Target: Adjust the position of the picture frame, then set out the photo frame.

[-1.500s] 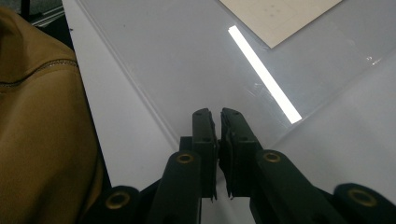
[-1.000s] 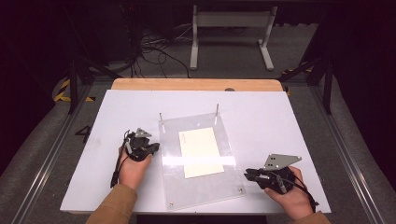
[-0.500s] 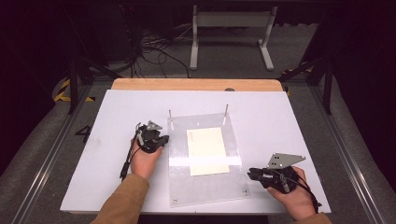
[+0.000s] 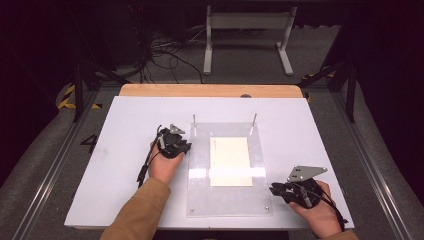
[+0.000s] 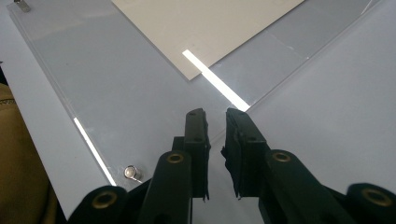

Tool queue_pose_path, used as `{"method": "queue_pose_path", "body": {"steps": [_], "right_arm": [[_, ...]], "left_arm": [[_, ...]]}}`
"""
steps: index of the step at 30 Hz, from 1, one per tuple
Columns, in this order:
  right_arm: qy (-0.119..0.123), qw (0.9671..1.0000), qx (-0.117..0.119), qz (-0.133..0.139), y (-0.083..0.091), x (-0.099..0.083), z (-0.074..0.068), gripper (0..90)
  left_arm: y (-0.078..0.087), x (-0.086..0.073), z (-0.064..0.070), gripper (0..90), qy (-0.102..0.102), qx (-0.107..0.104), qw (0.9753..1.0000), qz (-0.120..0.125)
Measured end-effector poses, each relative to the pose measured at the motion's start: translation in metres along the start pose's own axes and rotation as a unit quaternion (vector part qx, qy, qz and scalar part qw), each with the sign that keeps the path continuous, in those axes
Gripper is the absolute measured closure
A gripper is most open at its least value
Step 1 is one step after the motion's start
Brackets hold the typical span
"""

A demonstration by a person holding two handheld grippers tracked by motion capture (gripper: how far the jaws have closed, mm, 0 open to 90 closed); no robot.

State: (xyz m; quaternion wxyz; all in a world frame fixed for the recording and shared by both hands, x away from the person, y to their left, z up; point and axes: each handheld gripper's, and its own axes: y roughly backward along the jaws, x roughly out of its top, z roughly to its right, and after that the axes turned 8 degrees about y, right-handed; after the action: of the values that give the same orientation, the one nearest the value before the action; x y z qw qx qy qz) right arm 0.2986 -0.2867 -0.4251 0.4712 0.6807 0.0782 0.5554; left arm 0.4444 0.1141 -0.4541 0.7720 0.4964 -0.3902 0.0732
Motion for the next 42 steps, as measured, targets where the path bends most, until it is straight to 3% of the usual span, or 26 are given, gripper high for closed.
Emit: {"method": "queue_pose_path", "body": {"steps": [1,2,4,7,9,11,16,20,27,31,34,40,41,42], "right_arm": [[0.007,1.0,0.002,0.003,0.0,0.002,-0.002,76.6],[0.007,1.0,0.002,0.003,0.0,0.002,-0.002,76.6],[0.014,0.9998,-0.001,0.013,0.003,0.005,-0.003,75.1],[0.016,0.9994,-0.006,0.031,0.008,0.008,-0.001,72.2],[0.016,0.999,-0.007,0.042,0.01,0.009,0.0,71.4],[0.026,0.9977,-0.002,0.062,0.014,0.013,0.0,68.2],[0.031,0.9961,0.001,0.082,0.018,0.018,0.002,62.1],[0.015,0.9952,-0.007,0.096,0.02,0.02,0.009,56.4],[0.017,0.9929,-0.024,0.115,0.024,0.029,0.021,49.3],[0.017,0.9898,-0.034,0.138,0.025,0.035,0.032,49.8],[-0.002,0.9915,-0.034,0.125,0.021,0.042,0.043,50.7],[-0.009,0.9927,-0.024,0.118,0.005,0.058,0.065,61.6],[-0.017,0.9923,-0.03,0.119,0.003,0.062,0.069,57.5],[-0.037,0.9914,-0.038,0.12,0.001,0.066,0.076,59.9]], "left_arm": [[0.01,-0.005,0.002,63.9,-0.011,-0.009,0.9999,0.01],[0.01,-0.005,0.002,62.6,-0.011,-0.009,0.9999,0.01],[0.03,-0.012,0.009,59.7,-0.03,-0.028,0.9987,0.028],[0.051,-0.018,0.018,57.8,-0.052,-0.042,0.9967,0.045],[0.057,-0.019,0.02,56.4,-0.061,-0.048,0.9958,0.047],[0.073,-0.026,0.027,54.9,-0.082,-0.061,0.9934,0.052],[0.087,-0.035,0.031,48.5,-0.099,-0.087,0.9898,0.053],[0.101,-0.044,0.03,45.9,-0.099,-0.094,0.9884,0.066],[0.111,-0.05,0.028,42.5,-0.109,-0.103,0.9852,0.082],[0.111,-0.052,0.026,41.9,-0.105,-0.103,0.9849,0.092],[0.112,-0.054,0.024,40.1,-0.093,-0.107,0.9848,0.101],[0.111,-0.059,0.02,36.5,-0.086,-0.112,0.9833,0.115],[0.11,-0.061,0.02,36.4,-0.086,-0.11,0.9837,0.114],[0.11,-0.062,0.02,36.3,-0.087,-0.109,0.9838,0.113]]}}
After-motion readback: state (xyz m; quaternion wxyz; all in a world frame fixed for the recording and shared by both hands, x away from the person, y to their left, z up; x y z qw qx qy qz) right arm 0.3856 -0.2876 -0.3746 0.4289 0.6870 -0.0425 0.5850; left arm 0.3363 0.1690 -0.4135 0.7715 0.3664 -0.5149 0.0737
